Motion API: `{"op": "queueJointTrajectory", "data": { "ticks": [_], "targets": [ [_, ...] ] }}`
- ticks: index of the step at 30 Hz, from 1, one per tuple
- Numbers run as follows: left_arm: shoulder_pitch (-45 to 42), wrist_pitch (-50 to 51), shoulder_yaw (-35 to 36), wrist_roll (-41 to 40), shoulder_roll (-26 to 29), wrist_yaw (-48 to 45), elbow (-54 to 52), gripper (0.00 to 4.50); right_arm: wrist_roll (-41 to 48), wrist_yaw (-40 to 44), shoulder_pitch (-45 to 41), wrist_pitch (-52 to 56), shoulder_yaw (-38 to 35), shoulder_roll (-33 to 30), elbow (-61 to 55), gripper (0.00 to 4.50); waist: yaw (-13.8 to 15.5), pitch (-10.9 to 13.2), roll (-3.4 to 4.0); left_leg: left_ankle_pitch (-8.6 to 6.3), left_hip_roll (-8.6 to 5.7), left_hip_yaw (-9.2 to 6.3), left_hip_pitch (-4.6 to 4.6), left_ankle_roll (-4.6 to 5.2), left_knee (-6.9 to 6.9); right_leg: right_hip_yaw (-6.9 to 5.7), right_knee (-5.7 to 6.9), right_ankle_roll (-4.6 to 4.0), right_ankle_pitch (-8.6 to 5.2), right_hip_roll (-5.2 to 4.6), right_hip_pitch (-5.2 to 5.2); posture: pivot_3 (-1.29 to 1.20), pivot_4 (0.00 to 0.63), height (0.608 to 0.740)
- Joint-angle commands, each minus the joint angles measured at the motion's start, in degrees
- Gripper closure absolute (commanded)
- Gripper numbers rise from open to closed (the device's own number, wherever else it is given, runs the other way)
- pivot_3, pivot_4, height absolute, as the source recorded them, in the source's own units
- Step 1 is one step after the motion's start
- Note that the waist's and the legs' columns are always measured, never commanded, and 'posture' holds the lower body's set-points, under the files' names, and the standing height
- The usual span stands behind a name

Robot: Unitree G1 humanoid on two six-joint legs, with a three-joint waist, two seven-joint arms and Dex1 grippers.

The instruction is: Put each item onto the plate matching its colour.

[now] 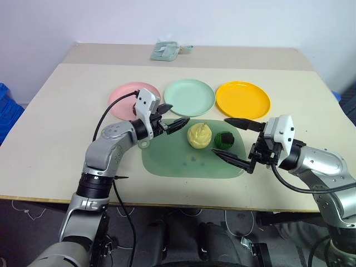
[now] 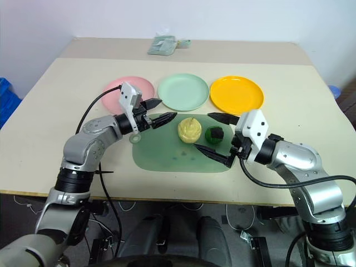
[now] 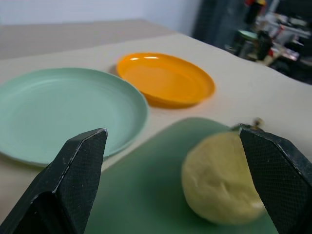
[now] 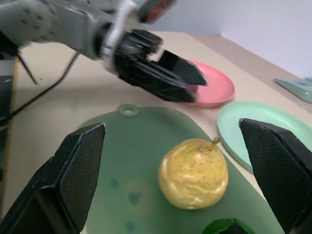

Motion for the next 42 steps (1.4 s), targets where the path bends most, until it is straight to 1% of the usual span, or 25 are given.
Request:
{"op": "queueJointTrajectory", "data": {
  "ticks": [1, 4, 6, 8, 10, 14, 18, 25, 35, 41, 42],
  "targets": [
    [2.87, -2.54, 0.85, -2.12, 4.83, -7.08, -6.23, 0.06, -2.87, -3.89, -3.63, 2.72, 2.82, 1.81, 1.52, 0.0, -0.4, 0.0, 0.01, 0.0, 0.0, 0.0, 0.0, 0.0, -0.01, 0.0, 0.0, -0.01, 0.0, 0.0, -0.01, 0.0, 0.15, 0.74],
    [6.97, -5.39, 2.78, -3.38, 9.26, -11.96, -10.06, 0.06, -4.6, -5.51, -5.28, 3.69, 4.4, 3.11, 3.18, 0.0, -0.41, 0.01, 0.06, 0.0, 0.02, 0.0, -0.02, -0.01, -0.06, 0.01, 0.0, -0.04, -0.02, 0.0, -0.07, 0.0, 0.15, 0.74],
    [12.05, -8.71, 5.63, -4.52, 14.84, -18.37, -12.19, 0.06, -6.24, -6.24, -6.42, 3.64, 6.3, 4.57, 5.79, 0.0, -0.77, 0.02, 0.04, 0.0, 0.02, 0.0, -0.04, -0.01, -0.07, 0.01, -0.02, -0.04, -0.02, -0.03, -0.09, 0.0, 0.15, 0.74],
    [15.14, -10.24, 7.67, -5.89, 18.15, -21.73, -13.19, 0.06, -7.1, -6.25, -7.02, 3.7, 7.42, 5.63, 7.2, 0.0, -1.27, 0.03, 0.08, -0.01, 0.02, 0.01, -0.05, -0.01, -0.1, 0.02, -0.04, -0.06, -0.02, -0.06, -0.09, 0.0, 0.15, 0.74],
    [17.82, -11.35, 10.04, -7.88, 20.29, -24.53, -14.05, 0.06, -7.44, -5.93, -7.8, 4.05, 8.48, 6.72, 8.16, 0.0, -1.2, 0.04, 0.1, -0.01, 0.02, 0.01, -0.05, -0.01, -0.1, 0.01, -0.04, -0.06, -0.03, -0.07, -0.1, 0.0, 0.15, 0.74],
    [22.7, -13.47, 13.39, -10.07, 22.8, -27.98, -16.3, 0.06, -7.6, -5.25, -9.46, 4.79, 9.96, 8.56, 9.71, 0.0, -1.39, 0.05, 0.1, -0.01, 0.02, 0.01, -0.05, 0.0, -0.09, 0.01, -0.03, -0.08, -0.02, -0.09, -0.09, 0.0, 0.15, 0.74],
    [25.76, -14.03, 15.28, -11.5, 23.76, -28.39, -18.6, 0.06, -7.8, -4.09, -11.47, 5.42, 11.81, 10.2, 11.33, 0.0, -1.37, 0.06, 0.13, -0.01, 0.02, 0.02, -0.05, 0.0, -0.1, 0.01, -0.03, -0.08, -0.02, -0.09, -0.11, 0.0, 0.15, 0.74],
    [28.12, -12.86, 16.56, -13.38, 24.59, -27.39, -21.97, 0.06, -8.89, -2.69, -14.17, 4.68, 13.24, 12.1, 15.43, 0.0, -1.39, 0.07, 0.14, -0.01, 0.02, 0.03, -0.05, 0.0, -0.1, 0.01, -0.03, -0.08, -0.02, -0.08, -0.11, 0.0, 0.15, 0.74],
    [29.55, -11.69, 17.07, -15.12, 24.7, -24.57, -25.66, 0.06, -13.18, -2.06, -17.1, 0.6, 14.01, 15.22, 24.0, 0.0, -1.54, 0.09, 0.19, -0.01, 0.02, 0.03, -0.04, -0.01, -0.1, 0.01, -0.01, -0.08, -0.01, -0.06, -0.12, 0.0, 0.15, 0.74],
    [32.47, -11.12, 19.2, -17.15, 25.68, -24.44, -27.52, 0.06, -14.46, -1.05, -17.8, -1.13, 14.23, 16.4, 26.86, 0.0, -1.72, 0.12, 0.24, -0.01, 0.02, 0.03, -0.04, -0.01, -0.12, 0.01, 0.0, -0.08, -0.01, -0.03, -0.13, 0.0, 0.15, 0.74],
    [33.13, -10.79, 19.98, -17.97, 25.84, -24.49, -27.75, 0.02, -14.58, -0.87, -17.95, -1.31, 14.21, 16.5, 27.23, 0.25, -1.76, 0.13, 0.25, 0.0, 0.02, 0.03, -0.04, -0.02, -0.12, 0.01, 0.0, -0.08, -0.01, -0.03, -0.13, 0.0, 0.15, 0.74]
  ]
}}
